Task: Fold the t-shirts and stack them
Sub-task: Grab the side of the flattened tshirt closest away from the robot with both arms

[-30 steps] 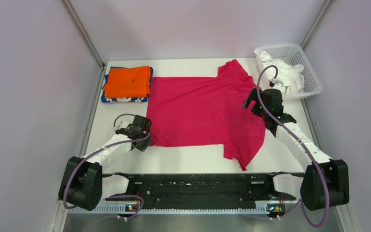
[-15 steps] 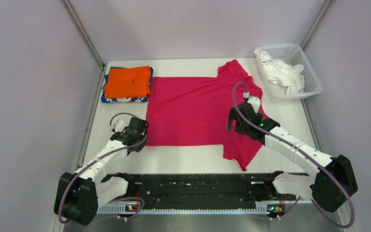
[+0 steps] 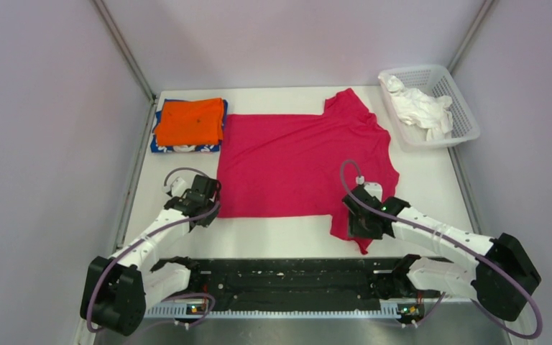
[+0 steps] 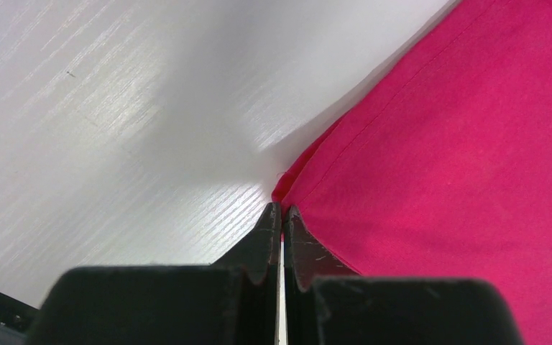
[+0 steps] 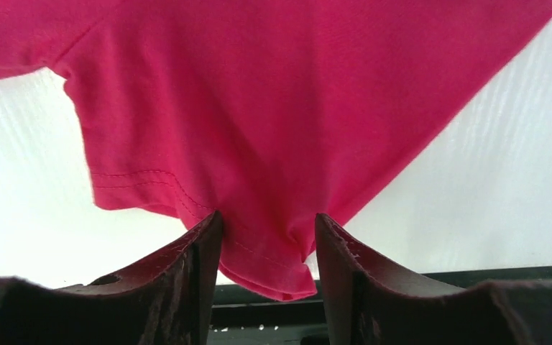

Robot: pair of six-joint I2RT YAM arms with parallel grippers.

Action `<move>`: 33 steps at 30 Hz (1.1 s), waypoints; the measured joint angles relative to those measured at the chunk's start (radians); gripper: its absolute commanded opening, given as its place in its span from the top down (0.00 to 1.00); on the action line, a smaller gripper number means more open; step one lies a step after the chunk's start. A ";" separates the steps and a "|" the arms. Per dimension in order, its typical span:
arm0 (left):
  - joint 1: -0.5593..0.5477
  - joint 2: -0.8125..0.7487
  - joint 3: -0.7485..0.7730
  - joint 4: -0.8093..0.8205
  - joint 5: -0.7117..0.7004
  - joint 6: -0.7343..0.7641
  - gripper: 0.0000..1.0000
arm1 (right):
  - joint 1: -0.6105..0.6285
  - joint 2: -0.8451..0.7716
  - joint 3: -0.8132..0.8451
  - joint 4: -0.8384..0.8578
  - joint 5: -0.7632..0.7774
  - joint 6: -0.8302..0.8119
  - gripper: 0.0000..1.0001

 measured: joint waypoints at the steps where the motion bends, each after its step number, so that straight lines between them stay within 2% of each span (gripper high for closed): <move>1: 0.000 0.000 -0.002 0.002 0.000 0.000 1.00 | 0.000 0.012 -0.005 0.010 -0.006 0.004 0.51; 9: 0.000 0.000 -0.014 0.003 0.004 0.000 1.00 | 0.020 0.079 -0.042 0.062 -0.048 0.052 0.52; 11: 0.000 0.000 -0.016 0.003 0.005 0.000 1.00 | 0.031 0.082 -0.042 0.062 -0.045 0.072 0.64; 12: 0.000 0.000 -0.016 0.002 0.005 0.000 1.00 | 0.037 0.085 -0.042 0.062 -0.042 0.084 0.73; 13: 0.000 0.000 -0.017 0.001 0.006 -0.001 1.00 | 0.045 0.089 -0.040 0.063 -0.040 0.097 0.88; 15: 0.000 -0.003 -0.018 -0.006 0.007 -0.002 1.00 | 0.063 0.094 -0.039 0.064 -0.037 0.129 1.00; 19: 0.000 -0.035 -0.020 -0.029 0.012 0.000 1.00 | 0.104 0.093 -0.032 0.045 -0.031 0.185 1.00; 27: 0.000 -0.172 -0.022 -0.190 0.027 -0.010 1.00 | 0.223 -0.019 -0.013 -0.219 -0.069 0.272 1.00; 33: 0.000 -0.291 -0.047 -0.275 0.060 -0.027 1.00 | 0.274 -0.054 0.030 -0.305 -0.092 0.303 1.00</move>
